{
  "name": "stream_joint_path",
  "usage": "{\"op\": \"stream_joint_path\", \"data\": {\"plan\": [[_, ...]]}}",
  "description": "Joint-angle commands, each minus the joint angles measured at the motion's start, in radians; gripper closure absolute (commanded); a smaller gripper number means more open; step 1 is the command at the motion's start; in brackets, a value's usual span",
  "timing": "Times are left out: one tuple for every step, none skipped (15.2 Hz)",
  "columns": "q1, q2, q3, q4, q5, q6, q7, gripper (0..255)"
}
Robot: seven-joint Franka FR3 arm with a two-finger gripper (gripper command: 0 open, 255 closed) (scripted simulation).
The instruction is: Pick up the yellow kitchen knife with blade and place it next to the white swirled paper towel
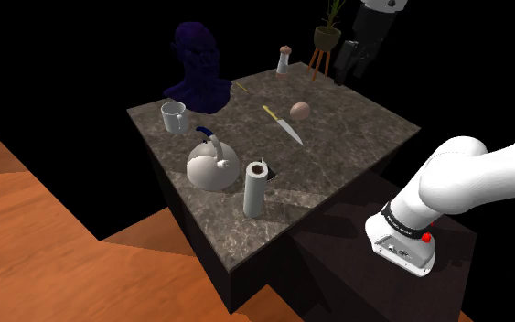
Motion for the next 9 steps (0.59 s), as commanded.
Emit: {"op": "stream_joint_path", "data": {"plan": [[0.000,0.000,0.000,0.000,0.000,0.000,0.000,0],[-0.004,0.028,-0.006,-0.003,-0.006,0.025,-0.008,0],[-0.008,0.057,-0.011,-0.005,-0.012,0.050,-0.017,0],[-0.011,0.086,-0.016,-0.005,-0.018,0.075,-0.025,0],[-0.015,0.117,-0.022,-0.004,-0.023,0.099,-0.033,0],[-0.019,0.148,-0.027,-0.002,-0.028,0.123,-0.040,0],[-0.022,0.180,-0.032,0.002,-0.034,0.146,-0.048,0],[-0.025,0.213,-0.038,0.006,-0.039,0.169,-0.055,0],[-0.029,0.246,-0.043,0.012,-0.043,0.191,-0.062,0]]}}
